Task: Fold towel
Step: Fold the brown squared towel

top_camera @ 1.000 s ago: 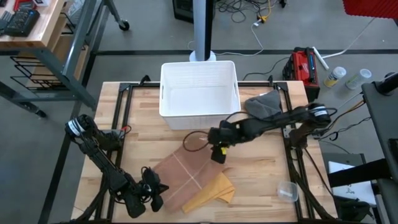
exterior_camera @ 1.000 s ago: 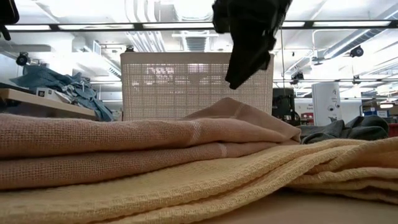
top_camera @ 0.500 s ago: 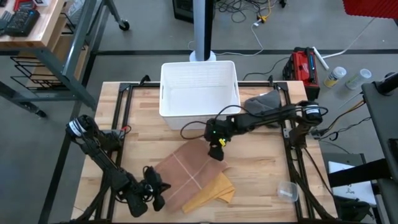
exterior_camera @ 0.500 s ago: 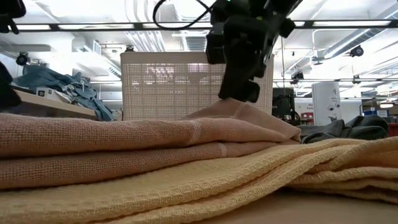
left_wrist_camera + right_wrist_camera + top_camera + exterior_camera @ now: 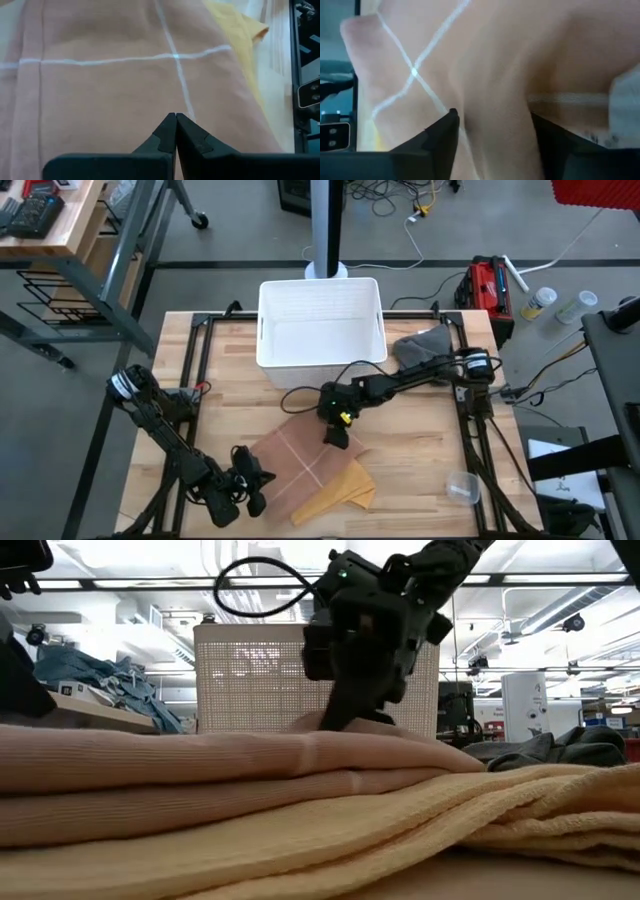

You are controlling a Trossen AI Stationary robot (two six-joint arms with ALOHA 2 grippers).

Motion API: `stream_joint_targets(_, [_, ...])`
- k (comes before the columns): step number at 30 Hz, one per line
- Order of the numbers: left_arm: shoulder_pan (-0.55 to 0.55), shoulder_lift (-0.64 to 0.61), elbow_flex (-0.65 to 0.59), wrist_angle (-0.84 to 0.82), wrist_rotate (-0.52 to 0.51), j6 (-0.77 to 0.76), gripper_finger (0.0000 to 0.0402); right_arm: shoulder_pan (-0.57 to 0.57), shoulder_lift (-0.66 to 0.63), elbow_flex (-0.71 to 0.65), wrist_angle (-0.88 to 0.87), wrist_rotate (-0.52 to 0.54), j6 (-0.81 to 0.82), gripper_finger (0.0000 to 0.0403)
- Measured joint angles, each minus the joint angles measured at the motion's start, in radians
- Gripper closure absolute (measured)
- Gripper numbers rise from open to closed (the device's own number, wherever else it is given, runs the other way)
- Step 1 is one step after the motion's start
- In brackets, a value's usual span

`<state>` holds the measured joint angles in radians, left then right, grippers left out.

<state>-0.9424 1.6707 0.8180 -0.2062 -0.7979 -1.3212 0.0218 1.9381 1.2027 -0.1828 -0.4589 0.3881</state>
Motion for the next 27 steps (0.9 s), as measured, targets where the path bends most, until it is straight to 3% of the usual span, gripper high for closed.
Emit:
stream_joint_targets(8, [0.002,0.0,-0.002,0.003,-0.001,0.0,0.0402,0.053,-0.023,0.029,0.024,0.119,0.007,0.0387])
stream_joint_targets(12, [0.001,-0.001,0.006,0.003,0.036,0.009,0.0401,0.084,-0.034,0.093,-0.111,0.221,0.001,0.0392])
stream_joint_targets(18, [-0.003,-0.016,0.039,0.012,0.326,-0.024,0.0402,0.156,-0.042,0.259,-0.465,0.54,-0.05,0.0399])
stream_joint_targets(22, [-0.003,0.001,0.038,0.004,0.345,-0.043,0.0402,0.198,-0.041,0.342,-0.508,0.637,-0.061,0.0401])
stream_joint_targets(27, [-0.001,0.0,0.039,0.006,0.342,-0.073,0.0402,0.232,-0.039,0.415,-0.505,0.669,-0.055,0.0402])
